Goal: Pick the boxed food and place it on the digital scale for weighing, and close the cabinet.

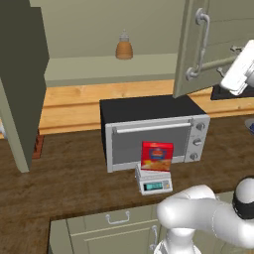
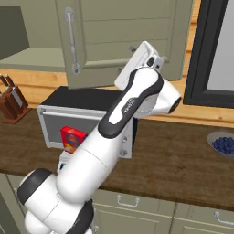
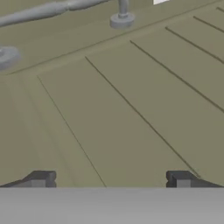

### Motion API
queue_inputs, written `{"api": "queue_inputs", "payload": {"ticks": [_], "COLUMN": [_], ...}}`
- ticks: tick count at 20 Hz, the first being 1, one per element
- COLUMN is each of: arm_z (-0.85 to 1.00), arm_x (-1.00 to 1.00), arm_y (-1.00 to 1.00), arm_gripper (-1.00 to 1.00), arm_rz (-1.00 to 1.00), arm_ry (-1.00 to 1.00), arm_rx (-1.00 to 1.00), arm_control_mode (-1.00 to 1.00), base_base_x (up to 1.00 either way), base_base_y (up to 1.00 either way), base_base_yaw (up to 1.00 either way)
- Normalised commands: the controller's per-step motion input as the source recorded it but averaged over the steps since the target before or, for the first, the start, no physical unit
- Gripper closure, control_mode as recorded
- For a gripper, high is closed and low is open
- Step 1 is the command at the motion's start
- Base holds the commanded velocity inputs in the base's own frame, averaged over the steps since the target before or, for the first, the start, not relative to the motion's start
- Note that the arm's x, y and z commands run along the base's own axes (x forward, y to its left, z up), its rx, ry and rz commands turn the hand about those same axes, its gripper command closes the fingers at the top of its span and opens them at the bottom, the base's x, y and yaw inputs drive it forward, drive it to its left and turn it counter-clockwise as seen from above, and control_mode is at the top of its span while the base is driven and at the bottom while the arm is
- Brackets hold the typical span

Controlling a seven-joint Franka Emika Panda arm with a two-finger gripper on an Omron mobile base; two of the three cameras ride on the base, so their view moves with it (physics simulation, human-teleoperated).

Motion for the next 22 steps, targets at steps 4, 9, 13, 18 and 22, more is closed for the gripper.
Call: {"api": "queue_inputs", "payload": {"ticks": [4,9,13,18,22], "arm_z": [-0.01,0.0,-0.01,0.0,0.0], "arm_x": [0.44,0.44,0.55,0.41,0.2], "arm_y": [0.14,0.01,0.0,0.0,0.0], "arm_gripper": [-1.0,-1.0,-1.0,-1.0,-1.0], "arm_rz": [-0.04,-0.04,-0.01,-0.01,0.0], "arm_ry": [0.0,0.0,0.0,0.0,0.0], "arm_rx": [-0.03,-0.01,0.0,0.0,0.0], "arm_control_mode": [-1.0,-1.0,-1.0,-1.0,-1.0], "base_base_x": [0.0,0.0,0.0,0.0,0.0], "base_base_y": [0.0,0.0,0.0,0.0,0.0], "base_base_yaw": [0.0,0.0,0.0,0.0,0.0]}}
